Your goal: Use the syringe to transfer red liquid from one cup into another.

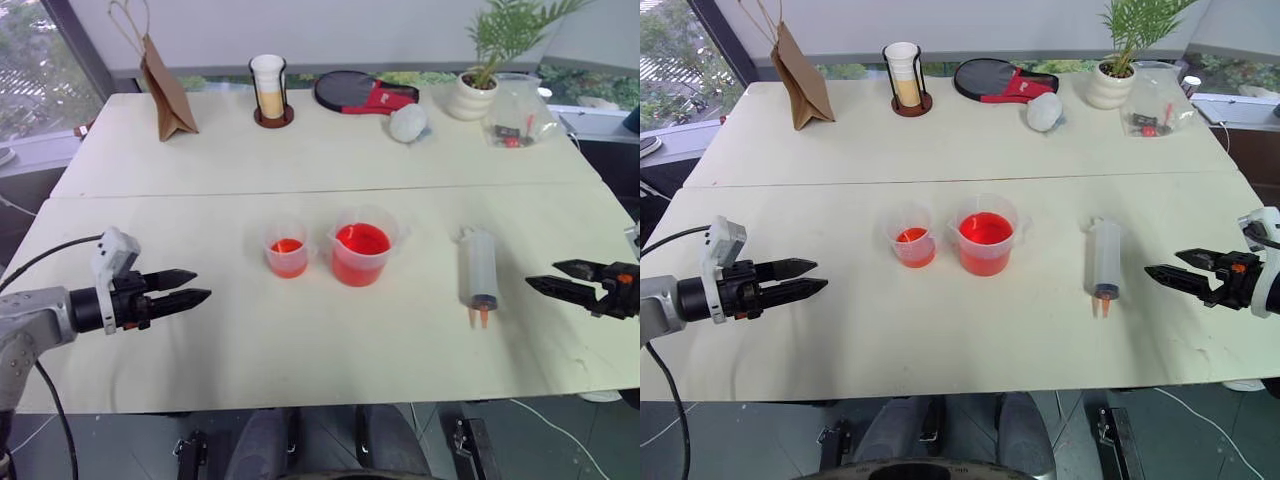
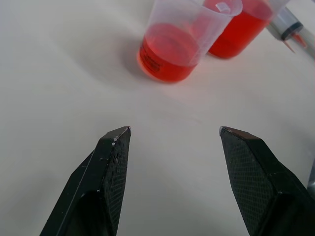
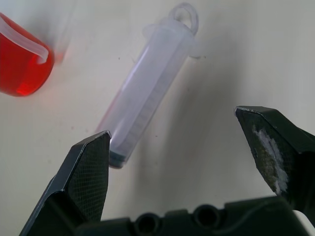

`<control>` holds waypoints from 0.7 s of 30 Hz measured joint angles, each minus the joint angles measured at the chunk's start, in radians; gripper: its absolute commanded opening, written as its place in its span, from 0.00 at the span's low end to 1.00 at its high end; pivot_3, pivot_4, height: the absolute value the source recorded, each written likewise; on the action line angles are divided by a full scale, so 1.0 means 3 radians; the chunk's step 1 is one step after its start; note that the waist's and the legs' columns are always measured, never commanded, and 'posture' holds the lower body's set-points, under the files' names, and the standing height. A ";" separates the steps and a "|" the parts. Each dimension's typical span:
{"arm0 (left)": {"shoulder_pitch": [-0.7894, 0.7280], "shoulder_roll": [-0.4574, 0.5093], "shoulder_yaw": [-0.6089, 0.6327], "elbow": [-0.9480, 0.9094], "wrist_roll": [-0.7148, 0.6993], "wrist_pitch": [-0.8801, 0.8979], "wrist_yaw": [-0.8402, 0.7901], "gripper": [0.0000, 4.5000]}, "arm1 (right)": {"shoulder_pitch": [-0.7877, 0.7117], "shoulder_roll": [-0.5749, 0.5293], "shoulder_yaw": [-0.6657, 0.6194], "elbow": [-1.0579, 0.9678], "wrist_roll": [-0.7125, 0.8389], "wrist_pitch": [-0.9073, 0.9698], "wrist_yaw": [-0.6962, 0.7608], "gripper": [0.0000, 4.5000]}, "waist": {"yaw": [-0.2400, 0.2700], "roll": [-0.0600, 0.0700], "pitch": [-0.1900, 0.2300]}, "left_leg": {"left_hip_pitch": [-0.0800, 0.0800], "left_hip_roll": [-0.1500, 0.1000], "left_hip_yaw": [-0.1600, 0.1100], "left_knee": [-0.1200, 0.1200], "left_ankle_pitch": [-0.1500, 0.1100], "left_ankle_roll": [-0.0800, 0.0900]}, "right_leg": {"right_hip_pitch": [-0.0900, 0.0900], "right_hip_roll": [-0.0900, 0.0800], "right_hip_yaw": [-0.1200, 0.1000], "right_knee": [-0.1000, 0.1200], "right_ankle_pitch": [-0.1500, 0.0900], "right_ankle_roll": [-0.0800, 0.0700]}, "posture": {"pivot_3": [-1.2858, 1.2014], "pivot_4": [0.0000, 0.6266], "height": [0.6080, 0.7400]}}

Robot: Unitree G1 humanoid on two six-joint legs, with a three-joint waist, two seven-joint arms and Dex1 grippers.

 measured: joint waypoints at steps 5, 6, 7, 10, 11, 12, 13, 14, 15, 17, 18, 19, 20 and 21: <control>0.0021 -0.0094 -0.0001 -0.0061 -0.0011 0.0001 0.0076 0.66 | -0.0126 0.0073 0.0007 0.0079 -0.0090 -0.0132 -0.0109 0.99 | 0.0004 0.0000 0.0000 | 0.0000 0.0000 0.0000 0.0001 0.0000 0.0000 | 0.0001 0.0000 0.0000 0.0000 0.0000 0.0000 | 0.52 0.24 1.00; 0.0021 -0.0106 -0.0001 -0.0070 -0.0011 0.0001 0.0092 0.66 | -0.0158 0.0087 0.0011 0.0094 -0.0109 -0.0170 -0.0135 0.99 | 0.0004 0.0000 0.0000 | 0.0000 0.0000 0.0000 0.0001 0.0000 0.0000 | 0.0001 0.0000 0.0000 0.0000 0.0000 0.0000 | 0.52 0.24 1.00; 0.0020 -0.0113 -0.0001 -0.0085 -0.0011 0.0001 0.0105 0.66 | -0.0175 0.0093 0.0017 0.0107 -0.0128 -0.0201 -0.0158 0.99 | 0.0006 0.0000 0.0000 | 0.0000 0.0000 0.0000 0.0001 0.0000 0.0000 | 0.0001 0.0000 0.0000 0.0000 0.0000 0.0000 | 0.52 0.24 1.00; -0.0012 -0.0140 -0.0001 -0.0099 -0.0033 0.0002 0.0135 0.66 | -0.0245 0.0132 0.0048 0.0109 -0.0147 -0.0210 -0.0216 0.99 | 0.0011 0.0000 0.0000 | 0.0000 0.0000 0.0000 0.0001 0.0000 0.0000 | 0.0001 0.0000 0.0000 0.0000 0.0000 0.0000 | 0.52 0.24 1.00; -0.0019 -0.0153 -0.0001 -0.0113 -0.0047 0.0002 0.0149 0.66 | -0.0261 0.0146 0.0055 0.0109 -0.0147 -0.0207 -0.0237 0.99 | 0.0012 0.0000 0.0000 | 0.0000 -0.0001 0.0000 0.0001 0.0000 0.0000 | 0.0001 0.0000 0.0000 0.0000 0.0000 0.0000 | 0.52 0.24 1.00; -0.0020 -0.0164 -0.0001 -0.0121 -0.0062 0.0002 0.0160 0.66 | -0.0272 0.0158 0.0057 0.0109 -0.0148 -0.0207 -0.0246 0.99 | 0.0010 0.0000 0.0000 | 0.0000 -0.0001 0.0000 0.0001 0.0000 0.0000 | 0.0001 0.0000 0.0000 0.0000 0.0000 0.0000 | 0.52 0.24 1.00; -0.0021 -0.0174 -0.0001 -0.0122 -0.0067 0.0002 0.0171 0.66 | -0.0280 0.0160 0.0065 0.0109 -0.0149 -0.0207 -0.0257 0.99 | 0.0008 0.0000 0.0000 | 0.0000 -0.0001 0.0000 0.0001 0.0000 0.0000 | 0.0001 0.0000 0.0000 0.0000 0.0000 0.0000 | 0.52 0.24 1.00; -0.0021 -0.0180 -0.0001 -0.0122 -0.0069 0.0002 0.0179 0.66 | -0.0290 0.0159 0.0072 0.0109 -0.0151 -0.0204 -0.0264 0.99 | 0.0007 0.0000 0.0000 | 0.0000 0.0000 0.0000 0.0001 0.0000 0.0000 | 0.0001 0.0000 0.0000 0.0000 0.0000 0.0000 | 0.52 0.24 1.00; -0.0021 -0.0182 -0.0002 -0.0122 -0.0070 0.0002 0.0182 0.66 | -0.0301 0.0159 0.0076 0.0109 -0.0151 -0.0203 -0.0267 0.99 | 0.0007 0.0000 0.0000 | 0.0000 0.0000 0.0000 0.0001 0.0000 0.0000 | 0.0001 0.0000 0.0000 0.0000 0.0000 0.0000 | 0.52 0.24 1.00; -0.0021 -0.0183 -0.0002 -0.0123 -0.0070 0.0002 0.0189 0.66 | -0.0319 0.0159 0.0104 0.0109 -0.0152 -0.0191 -0.0271 0.99 | 0.0006 0.0000 0.0000 | 0.0000 0.0000 0.0000 0.0001 0.0000 0.0000 | 0.0001 0.0000 0.0000 0.0000 0.0000 0.0000 | 0.52 0.24 1.00; -0.0022 -0.0187 -0.0004 -0.0123 -0.0069 0.0001 0.0191 0.66 | -0.0331 0.0159 0.0129 0.0109 -0.0152 -0.0178 -0.0273 0.99 | 0.0005 0.0000 0.0000 | 0.0000 0.0000 0.0000 0.0001 0.0000 0.0000 | 0.0001 0.0000 0.0000 0.0000 0.0000 0.0000 | 0.52 0.24 1.00; -0.0034 -0.0193 -0.0008 -0.0123 -0.0069 0.0001 0.0195 0.66 | -0.0341 0.0159 0.0149 0.0111 -0.0155 -0.0165 -0.0277 0.99 | 0.0006 0.0000 0.0000 | 0.0000 -0.0001 0.0000 0.0001 0.0000 0.0000 | 0.0001 0.0000 0.0000 0.0000 0.0000 0.0000 | 0.52 0.24 1.00; -0.0054 -0.0197 -0.0017 -0.0122 -0.0066 -0.0005 0.0198 0.66 | -0.0372 0.0151 0.0187 0.0122 -0.0160 -0.0114 -0.0289 0.99 | 0.0008 0.0000 0.0000 | 0.0000 -0.0001 0.0000 0.0002 0.0000 0.0000 | 0.0001 0.0000 0.0000 0.0000 0.0000 0.0000 | 0.52 0.24 1.00; -0.0080 -0.0197 -0.0032 -0.0122 -0.0064 -0.0012 0.0197 0.66 | -0.0406 0.0137 0.0227 0.0134 -0.0172 -0.0062 -0.0299 0.99 | 0.0009 0.0000 0.0000 | 0.0000 -0.0001 0.0000 0.0002 0.0000 0.0000 | 0.0001 0.0000 0.0000 0.0000 0.0000 0.0000 | 0.52 0.24 1.00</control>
